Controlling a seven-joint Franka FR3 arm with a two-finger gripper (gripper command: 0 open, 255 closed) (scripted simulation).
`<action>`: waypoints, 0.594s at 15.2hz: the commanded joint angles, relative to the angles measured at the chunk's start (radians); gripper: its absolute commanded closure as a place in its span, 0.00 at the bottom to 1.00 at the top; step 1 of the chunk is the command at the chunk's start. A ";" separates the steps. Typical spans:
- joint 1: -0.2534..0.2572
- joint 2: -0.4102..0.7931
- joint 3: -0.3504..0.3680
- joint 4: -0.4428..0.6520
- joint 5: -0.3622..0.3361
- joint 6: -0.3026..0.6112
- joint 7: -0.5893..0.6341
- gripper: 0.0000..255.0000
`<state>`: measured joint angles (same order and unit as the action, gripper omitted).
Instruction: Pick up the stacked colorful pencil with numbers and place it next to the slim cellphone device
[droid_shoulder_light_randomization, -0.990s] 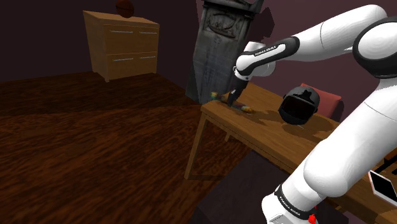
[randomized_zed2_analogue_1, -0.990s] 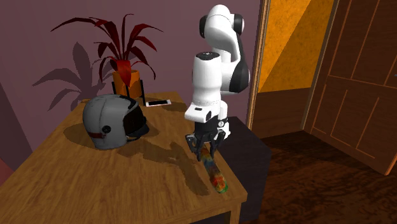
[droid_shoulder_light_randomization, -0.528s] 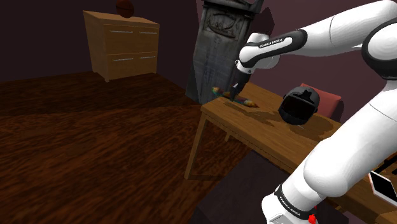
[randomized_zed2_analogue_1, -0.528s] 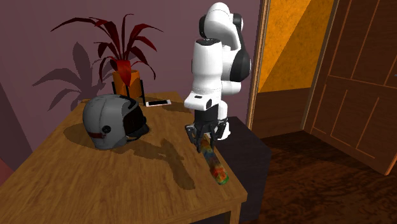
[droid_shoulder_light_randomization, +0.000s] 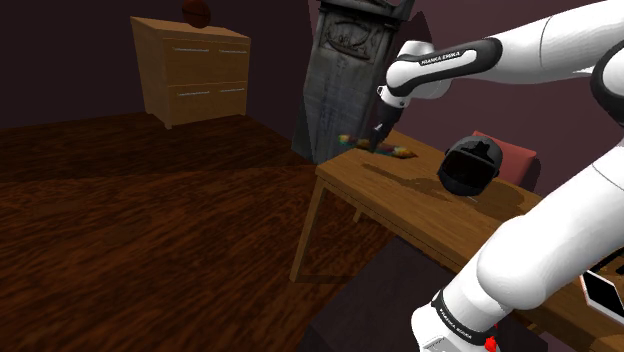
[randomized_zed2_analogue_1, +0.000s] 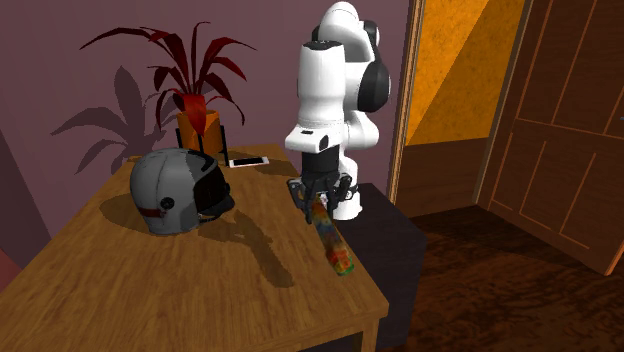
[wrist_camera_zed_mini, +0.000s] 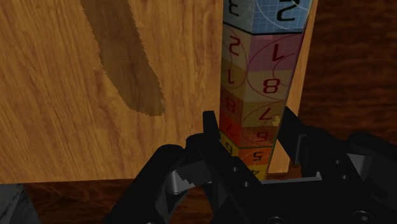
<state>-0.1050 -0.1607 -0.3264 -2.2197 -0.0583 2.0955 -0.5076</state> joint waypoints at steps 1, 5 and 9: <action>-0.017 -0.057 -0.012 -0.052 -0.023 -0.002 -0.015 1.00; -0.062 -0.178 -0.042 -0.160 -0.076 -0.008 -0.053 1.00; -0.117 -0.295 -0.075 -0.251 -0.132 -0.028 -0.100 1.00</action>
<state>-0.2073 -0.4300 -0.3898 -2.4510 -0.1761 2.0720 -0.5910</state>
